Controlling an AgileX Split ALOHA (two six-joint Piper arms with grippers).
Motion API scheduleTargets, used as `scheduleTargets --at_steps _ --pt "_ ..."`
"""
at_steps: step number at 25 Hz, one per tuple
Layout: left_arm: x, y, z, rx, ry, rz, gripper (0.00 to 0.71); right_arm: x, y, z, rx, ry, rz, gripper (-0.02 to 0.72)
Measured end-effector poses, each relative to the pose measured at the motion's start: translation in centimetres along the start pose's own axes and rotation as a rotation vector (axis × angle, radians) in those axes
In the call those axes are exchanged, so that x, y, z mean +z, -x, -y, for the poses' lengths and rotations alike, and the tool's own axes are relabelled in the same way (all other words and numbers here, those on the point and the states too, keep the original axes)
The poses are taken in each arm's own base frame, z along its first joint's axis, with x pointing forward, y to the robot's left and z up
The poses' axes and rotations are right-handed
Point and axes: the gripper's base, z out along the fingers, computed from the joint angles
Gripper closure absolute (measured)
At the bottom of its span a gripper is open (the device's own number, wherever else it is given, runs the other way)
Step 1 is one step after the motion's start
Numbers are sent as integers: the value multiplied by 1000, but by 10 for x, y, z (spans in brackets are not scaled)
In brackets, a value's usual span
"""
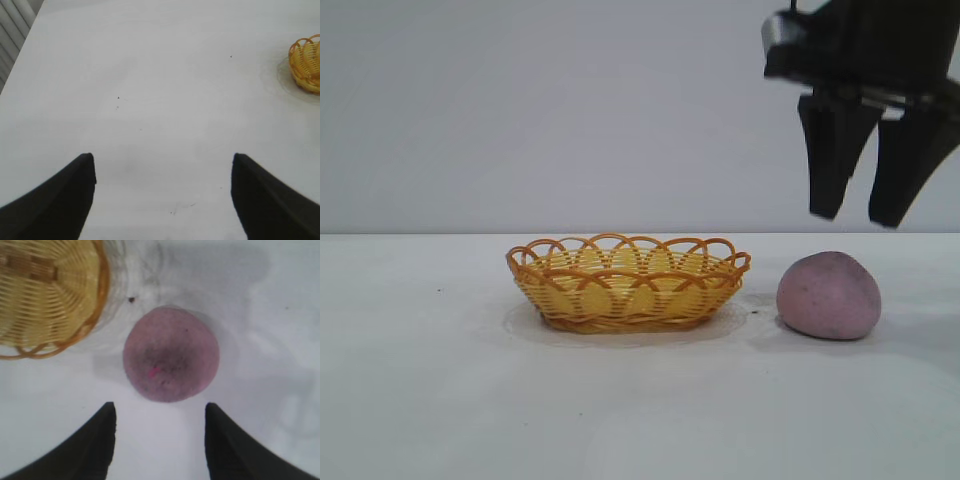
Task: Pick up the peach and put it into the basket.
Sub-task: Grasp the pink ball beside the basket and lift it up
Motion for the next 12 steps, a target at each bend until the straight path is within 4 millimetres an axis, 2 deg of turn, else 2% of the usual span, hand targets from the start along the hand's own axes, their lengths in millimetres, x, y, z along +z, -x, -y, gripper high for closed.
scheduleTargets --at_steps 7,12 --pt "0 0 0 1 0 0 213 29 5 6 15 -8 -28 327" --pt "0 0 0 1 0 0 213 34 5 9 8 -21 -39 616"
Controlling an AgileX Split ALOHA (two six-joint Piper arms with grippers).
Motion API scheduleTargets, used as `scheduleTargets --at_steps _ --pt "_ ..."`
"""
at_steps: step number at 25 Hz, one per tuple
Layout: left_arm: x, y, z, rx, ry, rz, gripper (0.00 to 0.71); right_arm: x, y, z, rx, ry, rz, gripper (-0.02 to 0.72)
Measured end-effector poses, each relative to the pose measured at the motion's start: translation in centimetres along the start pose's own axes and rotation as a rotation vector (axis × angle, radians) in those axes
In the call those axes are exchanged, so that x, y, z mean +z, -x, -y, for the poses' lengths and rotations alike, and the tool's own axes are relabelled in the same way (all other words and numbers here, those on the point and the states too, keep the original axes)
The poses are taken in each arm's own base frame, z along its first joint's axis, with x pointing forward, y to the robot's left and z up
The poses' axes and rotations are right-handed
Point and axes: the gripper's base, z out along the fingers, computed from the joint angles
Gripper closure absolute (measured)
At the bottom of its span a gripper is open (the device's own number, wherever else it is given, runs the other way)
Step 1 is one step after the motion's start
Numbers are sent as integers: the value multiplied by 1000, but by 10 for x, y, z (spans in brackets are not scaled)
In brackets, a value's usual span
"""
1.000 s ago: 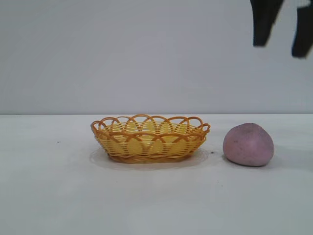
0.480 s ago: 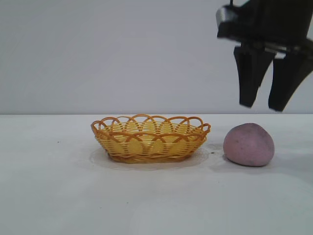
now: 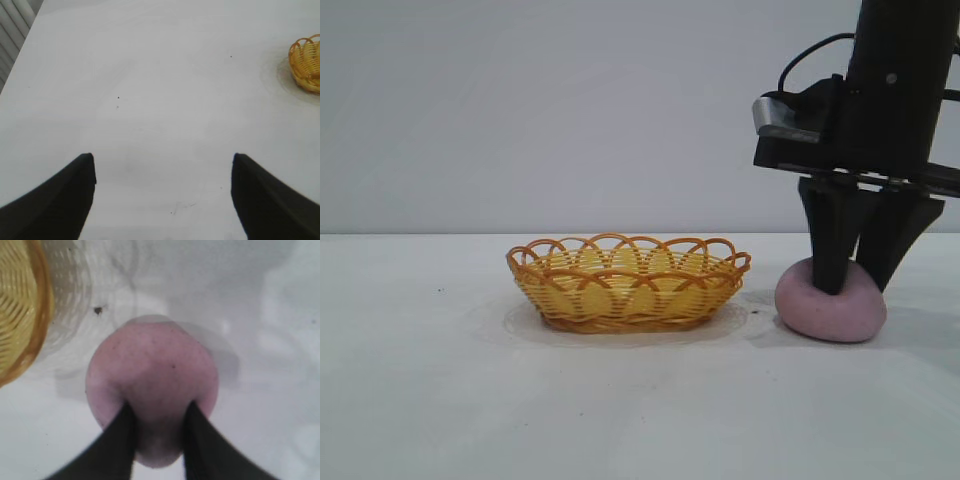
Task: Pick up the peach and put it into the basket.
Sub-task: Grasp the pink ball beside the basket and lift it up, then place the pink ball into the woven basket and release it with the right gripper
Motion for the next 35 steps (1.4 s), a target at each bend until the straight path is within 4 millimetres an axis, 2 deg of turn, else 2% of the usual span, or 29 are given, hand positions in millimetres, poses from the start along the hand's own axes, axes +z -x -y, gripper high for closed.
scheduleTargets --at_steps 1,2,3,6,10,13,17,22,25,30,35 --pt "0 0 0 0 0 0 213 -1 0 0 -6 -6 1 647" --pt "0 0 0 0 0 0 213 -2 0 1 -12 -13 3 644" --pt "0 0 0 0 0 0 213 -4 0 1 -20 -21 7 703" --pt "0 0 0 0 0 0 213 -20 -2 -1 -36 -32 43 703" --pt "0 0 0 0 0 0 213 -59 -6 -8 -47 -22 146 703" --pt "0 0 0 0 0 0 213 -83 -11 -20 -68 -8 227 703" --pt "0 0 0 0 0 0 213 -91 -10 -49 -150 8 263 703" --pt "0 0 0 0 0 0 213 -88 4 -93 -258 43 290 703" --pt "0 0 0 0 0 0 213 -77 17 -110 -290 57 286 703" --pt "0 0 0 0 0 0 213 -51 39 -123 -290 85 247 703" --pt "0 0 0 0 0 0 213 -28 49 -123 -281 87 189 703"
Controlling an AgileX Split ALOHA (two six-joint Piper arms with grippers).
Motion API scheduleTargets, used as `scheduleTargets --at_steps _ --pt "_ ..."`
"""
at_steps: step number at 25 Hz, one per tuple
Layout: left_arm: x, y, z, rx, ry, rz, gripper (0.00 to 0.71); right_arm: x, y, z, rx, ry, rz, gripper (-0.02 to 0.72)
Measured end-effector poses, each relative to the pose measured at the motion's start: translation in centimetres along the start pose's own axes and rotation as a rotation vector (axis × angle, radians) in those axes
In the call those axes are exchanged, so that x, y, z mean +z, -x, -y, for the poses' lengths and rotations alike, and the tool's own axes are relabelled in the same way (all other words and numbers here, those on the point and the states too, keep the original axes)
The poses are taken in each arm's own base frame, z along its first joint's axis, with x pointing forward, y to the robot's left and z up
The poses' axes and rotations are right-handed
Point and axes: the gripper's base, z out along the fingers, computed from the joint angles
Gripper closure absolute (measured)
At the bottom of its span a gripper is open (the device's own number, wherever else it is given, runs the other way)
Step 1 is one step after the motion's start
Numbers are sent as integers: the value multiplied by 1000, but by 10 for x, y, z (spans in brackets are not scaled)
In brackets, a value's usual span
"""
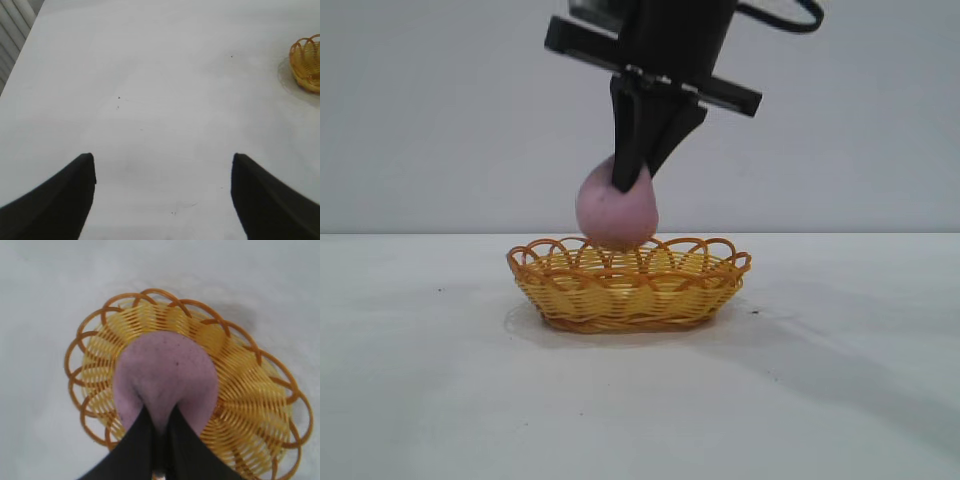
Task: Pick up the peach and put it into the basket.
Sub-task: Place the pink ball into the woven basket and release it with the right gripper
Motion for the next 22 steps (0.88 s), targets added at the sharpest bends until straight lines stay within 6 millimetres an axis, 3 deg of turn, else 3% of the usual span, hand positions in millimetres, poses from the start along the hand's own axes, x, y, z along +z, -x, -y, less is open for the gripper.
scheduleTargets --at_steps 1,5,6,7,19,22 --pt "0 0 0 0 0 0 213 3 0 1 1 0 -10 644" --pt "0 0 0 0 0 0 213 11 -1 2 6 2 -30 644" --pt "0 0 0 0 0 0 213 12 -1 2 6 2 -32 579" --pt "0 0 0 0 0 0 213 12 -2 2 6 3 -37 582" --pt "0 0 0 0 0 0 213 8 -6 2 -6 -3 -85 189" --pt "0 0 0 0 0 0 213 -5 -4 3 -32 -39 -57 201"
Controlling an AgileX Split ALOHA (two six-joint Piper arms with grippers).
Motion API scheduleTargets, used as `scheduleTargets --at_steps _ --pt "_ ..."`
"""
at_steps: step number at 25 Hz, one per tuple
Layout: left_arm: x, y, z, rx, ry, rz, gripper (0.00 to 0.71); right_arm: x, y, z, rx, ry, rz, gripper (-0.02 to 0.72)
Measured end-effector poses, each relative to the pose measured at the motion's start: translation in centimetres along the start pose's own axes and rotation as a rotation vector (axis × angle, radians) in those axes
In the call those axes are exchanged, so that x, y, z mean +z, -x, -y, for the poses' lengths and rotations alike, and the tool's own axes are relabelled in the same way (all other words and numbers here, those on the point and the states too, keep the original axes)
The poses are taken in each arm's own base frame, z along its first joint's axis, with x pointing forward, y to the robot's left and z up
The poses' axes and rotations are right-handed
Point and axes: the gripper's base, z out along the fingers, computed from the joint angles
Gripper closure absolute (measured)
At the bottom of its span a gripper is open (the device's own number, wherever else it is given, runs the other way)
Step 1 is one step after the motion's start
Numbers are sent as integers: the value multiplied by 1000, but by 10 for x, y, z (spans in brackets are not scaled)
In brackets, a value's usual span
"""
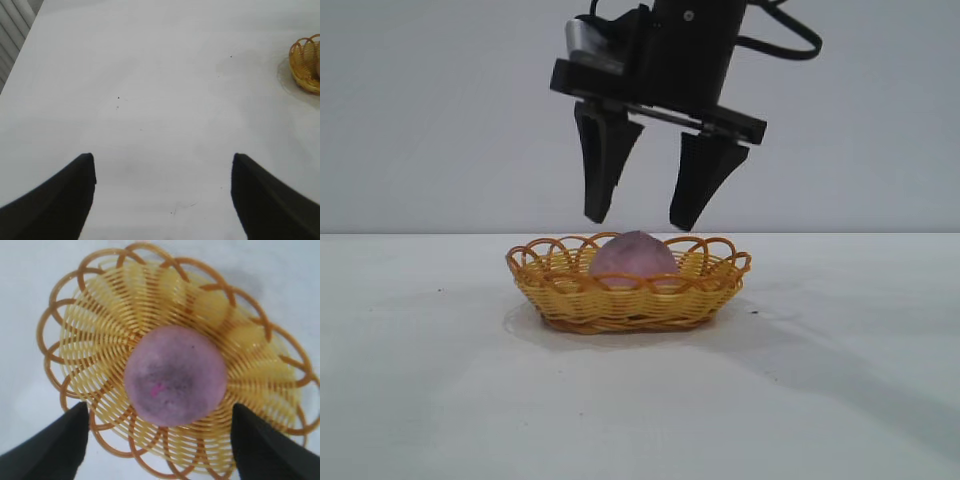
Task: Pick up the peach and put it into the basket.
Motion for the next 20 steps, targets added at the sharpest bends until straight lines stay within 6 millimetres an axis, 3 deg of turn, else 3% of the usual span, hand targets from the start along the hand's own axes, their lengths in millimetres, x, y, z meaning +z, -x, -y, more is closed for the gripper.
scheduleTargets --at_steps 5,11,20 --pt "0 0 0 0 0 0 213 -27 1 17 26 -111 55 175" --pt "0 0 0 0 0 0 213 -55 -9 81 179 -182 76 175" --pt "0 0 0 0 0 0 213 -85 -48 174 405 -268 27 175"
